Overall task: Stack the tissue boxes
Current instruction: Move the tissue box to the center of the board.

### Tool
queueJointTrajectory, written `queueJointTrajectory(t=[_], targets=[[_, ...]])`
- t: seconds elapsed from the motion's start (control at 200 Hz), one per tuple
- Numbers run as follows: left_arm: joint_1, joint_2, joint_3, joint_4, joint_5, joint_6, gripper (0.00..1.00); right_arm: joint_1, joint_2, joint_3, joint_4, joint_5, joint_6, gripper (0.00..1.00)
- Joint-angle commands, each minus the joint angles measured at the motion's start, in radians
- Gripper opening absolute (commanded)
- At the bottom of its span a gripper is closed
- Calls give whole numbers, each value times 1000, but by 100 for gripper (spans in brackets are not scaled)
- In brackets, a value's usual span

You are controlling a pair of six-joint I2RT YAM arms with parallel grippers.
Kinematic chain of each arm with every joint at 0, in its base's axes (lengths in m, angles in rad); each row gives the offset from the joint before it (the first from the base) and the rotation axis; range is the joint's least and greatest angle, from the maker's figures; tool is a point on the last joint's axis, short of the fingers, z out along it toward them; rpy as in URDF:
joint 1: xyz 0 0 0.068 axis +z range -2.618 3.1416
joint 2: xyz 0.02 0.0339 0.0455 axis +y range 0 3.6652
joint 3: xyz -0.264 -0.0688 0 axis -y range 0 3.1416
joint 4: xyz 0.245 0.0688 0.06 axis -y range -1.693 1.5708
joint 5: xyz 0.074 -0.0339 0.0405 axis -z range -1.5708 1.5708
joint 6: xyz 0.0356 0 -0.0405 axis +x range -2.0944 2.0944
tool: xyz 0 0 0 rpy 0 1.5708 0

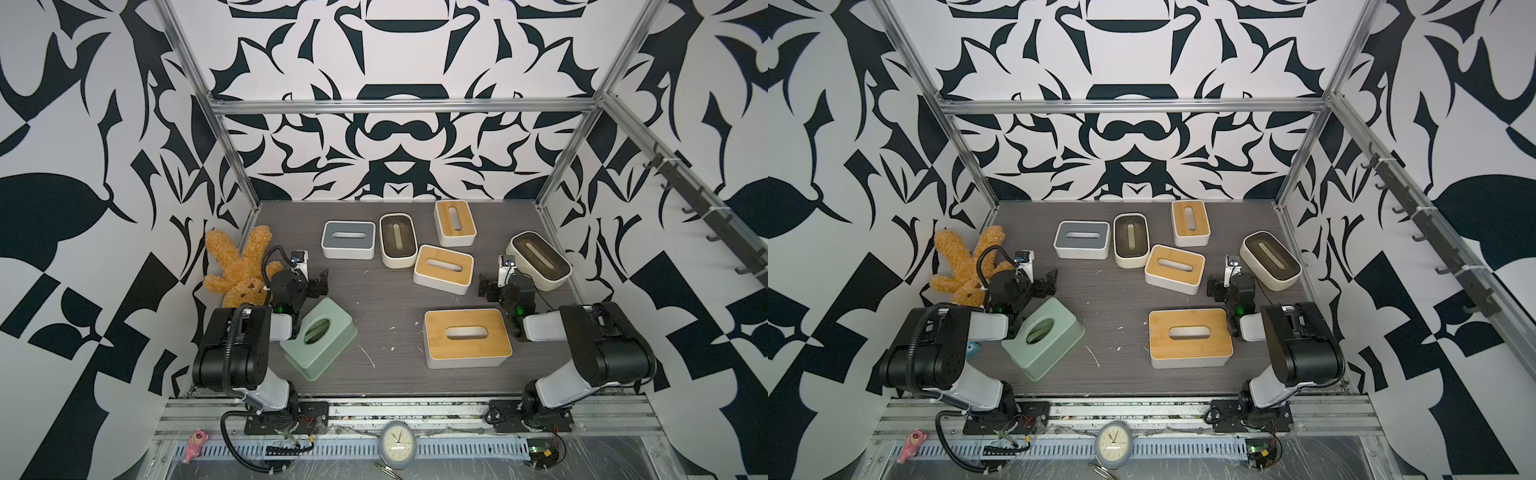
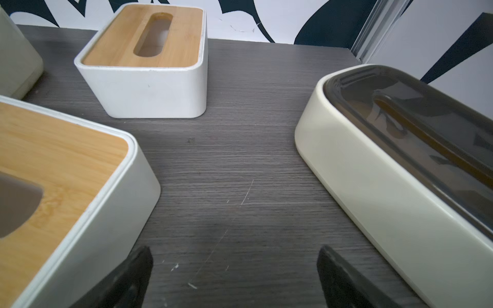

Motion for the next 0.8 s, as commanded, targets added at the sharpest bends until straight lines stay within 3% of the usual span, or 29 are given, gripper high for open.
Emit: queueJointTrajectory(t=[0.0, 0.795], targets=[[7, 5, 11, -6, 18, 2, 99, -5, -17, 9, 23, -11, 11, 100], [6, 3, 10, -6, 16, 1, 99, 8, -13, 9, 30, 11, 5, 100]])
